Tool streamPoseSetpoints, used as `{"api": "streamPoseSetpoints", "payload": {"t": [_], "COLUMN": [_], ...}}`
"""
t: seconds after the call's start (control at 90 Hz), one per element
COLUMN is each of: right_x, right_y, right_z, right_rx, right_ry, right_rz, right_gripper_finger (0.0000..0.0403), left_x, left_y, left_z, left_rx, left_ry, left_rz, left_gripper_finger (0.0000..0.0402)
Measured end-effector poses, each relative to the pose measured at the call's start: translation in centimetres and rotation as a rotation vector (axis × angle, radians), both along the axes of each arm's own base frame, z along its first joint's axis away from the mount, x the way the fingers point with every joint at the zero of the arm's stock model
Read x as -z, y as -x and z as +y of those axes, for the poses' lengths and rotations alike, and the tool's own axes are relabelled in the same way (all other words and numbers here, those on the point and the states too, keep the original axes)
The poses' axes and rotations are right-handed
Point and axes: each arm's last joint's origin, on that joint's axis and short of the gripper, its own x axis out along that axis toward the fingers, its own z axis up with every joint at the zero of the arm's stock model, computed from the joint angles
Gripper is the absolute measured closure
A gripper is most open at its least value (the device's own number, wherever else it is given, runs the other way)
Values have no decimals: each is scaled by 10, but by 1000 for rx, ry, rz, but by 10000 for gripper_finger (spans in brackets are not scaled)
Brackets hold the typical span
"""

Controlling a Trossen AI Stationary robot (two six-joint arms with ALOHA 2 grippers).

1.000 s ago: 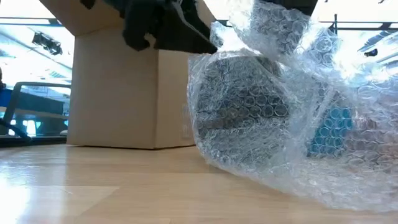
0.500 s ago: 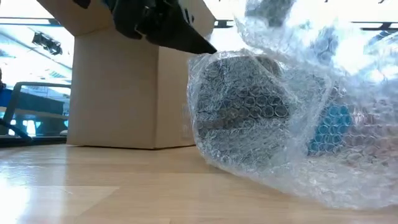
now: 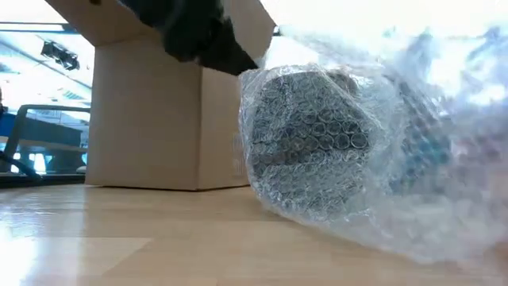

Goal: Wrap mug
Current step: Wrap the mug with the bubble wrap

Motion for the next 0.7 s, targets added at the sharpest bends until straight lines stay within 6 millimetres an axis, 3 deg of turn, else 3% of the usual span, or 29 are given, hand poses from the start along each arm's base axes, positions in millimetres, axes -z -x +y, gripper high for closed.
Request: {"api": "streamPoseSetpoints", "payload": {"t": [0.156, 0.422, 0.533, 0.7], "right_x": [8, 28, 43, 55], "right_y": [7, -5, -15, -13], "right_z": [19, 20, 16, 7], "right_rx": [18, 42, -31, -23], "right_ry": [16, 254, 312, 636], "right_rz": [-127, -413, -474, -551], "right_gripper_finger": [316, 236, 222, 228], "left_x": [-1, -1, -1, -1], "left_y": [-2, -4, -5, -5], "left_z": [7, 15, 19, 23], "left_rx": [-42, -70, -83, -104], "left_ry": [43, 55, 55, 45], "left_rz": [-17, -24, -23, -8], "left_gripper_finger": [402, 402, 402, 402]}}
